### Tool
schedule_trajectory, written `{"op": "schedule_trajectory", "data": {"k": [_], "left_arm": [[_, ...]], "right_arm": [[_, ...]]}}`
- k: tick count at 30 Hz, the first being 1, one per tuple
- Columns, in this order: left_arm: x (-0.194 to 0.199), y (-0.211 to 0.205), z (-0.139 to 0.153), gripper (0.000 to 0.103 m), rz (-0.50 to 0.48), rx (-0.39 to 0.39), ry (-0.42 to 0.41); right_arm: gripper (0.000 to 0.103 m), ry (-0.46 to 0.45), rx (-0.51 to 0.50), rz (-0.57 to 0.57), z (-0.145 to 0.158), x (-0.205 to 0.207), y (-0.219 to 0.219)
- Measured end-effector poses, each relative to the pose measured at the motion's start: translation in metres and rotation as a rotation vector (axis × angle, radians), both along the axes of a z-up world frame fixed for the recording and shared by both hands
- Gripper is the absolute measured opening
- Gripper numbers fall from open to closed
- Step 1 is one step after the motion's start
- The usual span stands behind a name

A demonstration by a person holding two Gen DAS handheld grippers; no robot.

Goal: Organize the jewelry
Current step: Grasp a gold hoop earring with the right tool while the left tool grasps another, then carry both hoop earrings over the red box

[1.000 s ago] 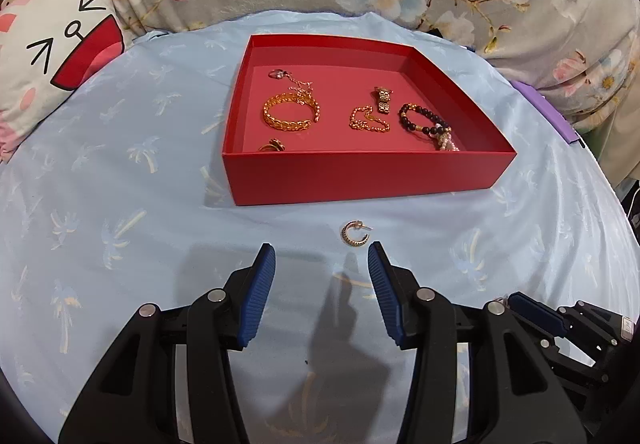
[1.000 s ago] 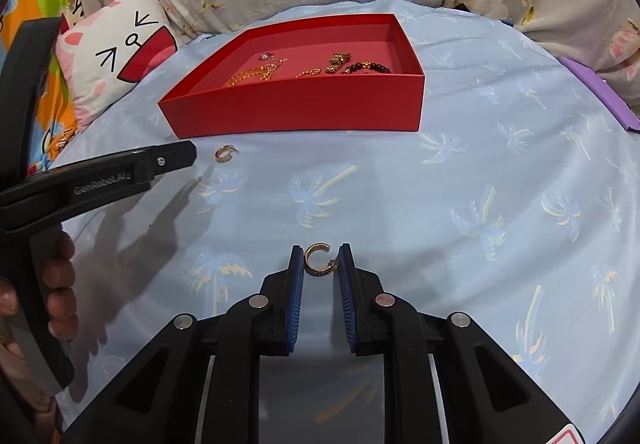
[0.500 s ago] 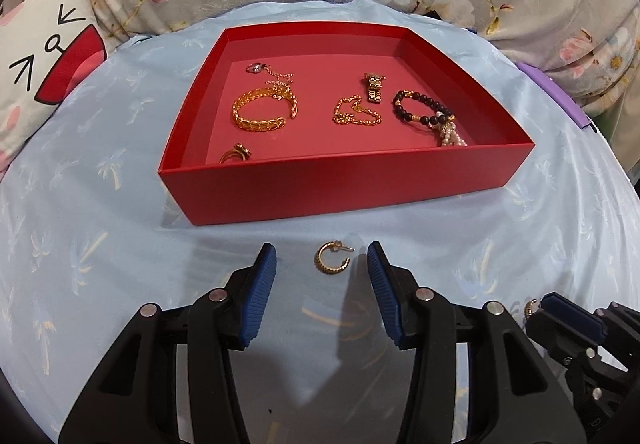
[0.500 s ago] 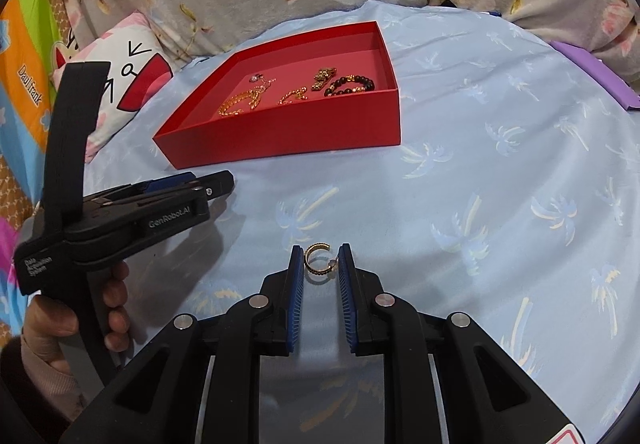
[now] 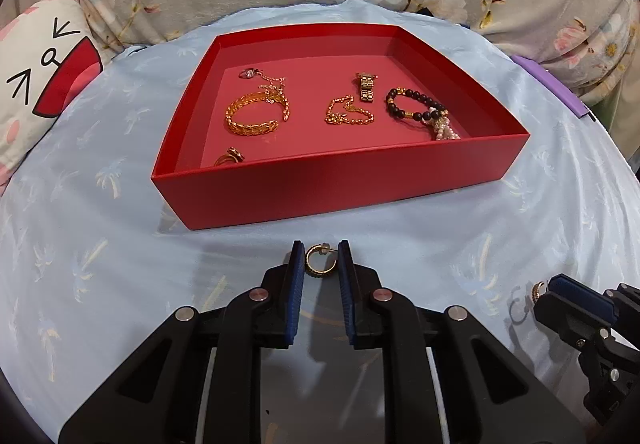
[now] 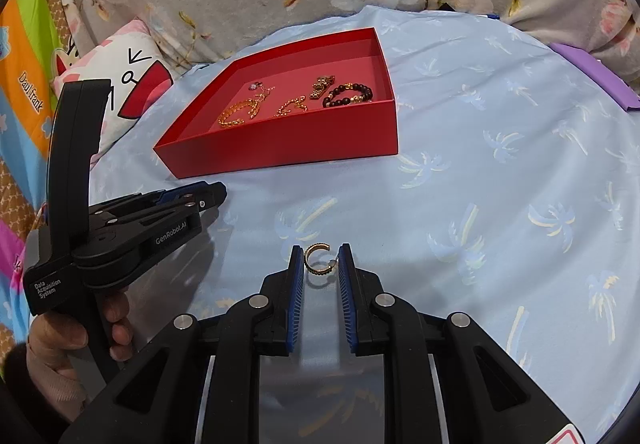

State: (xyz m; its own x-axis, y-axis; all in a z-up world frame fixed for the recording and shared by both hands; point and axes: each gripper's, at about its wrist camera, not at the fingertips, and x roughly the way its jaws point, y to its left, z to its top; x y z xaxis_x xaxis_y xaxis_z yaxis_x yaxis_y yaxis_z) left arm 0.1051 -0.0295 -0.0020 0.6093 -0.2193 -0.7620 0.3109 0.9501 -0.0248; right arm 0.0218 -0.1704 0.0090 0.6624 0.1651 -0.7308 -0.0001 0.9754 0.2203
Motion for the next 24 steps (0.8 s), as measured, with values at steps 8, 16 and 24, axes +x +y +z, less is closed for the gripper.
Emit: {"op": "schedule_trajectory", "data": {"k": [8, 16, 24], "left_arm": [[-0.01, 0.003, 0.014, 0.016, -0.01, -0.041, 0.007], [-0.022, 0.013, 0.054, 0.016, -0.01, -0.094, -0.051], [-0.01, 0.036, 0.103, 0.016, 0.012, -0.143, -0.132]], "right_arm": [[0.017, -0.029, -0.002, -0.002, 0.014, -0.002, -0.002], [0.017, -0.098, -0.016, 0.015, 0.049, 0.0, 0.003], [0.017, -0.194, -0.018, 0.037, 0.094, 0.024, 0.004]]}}
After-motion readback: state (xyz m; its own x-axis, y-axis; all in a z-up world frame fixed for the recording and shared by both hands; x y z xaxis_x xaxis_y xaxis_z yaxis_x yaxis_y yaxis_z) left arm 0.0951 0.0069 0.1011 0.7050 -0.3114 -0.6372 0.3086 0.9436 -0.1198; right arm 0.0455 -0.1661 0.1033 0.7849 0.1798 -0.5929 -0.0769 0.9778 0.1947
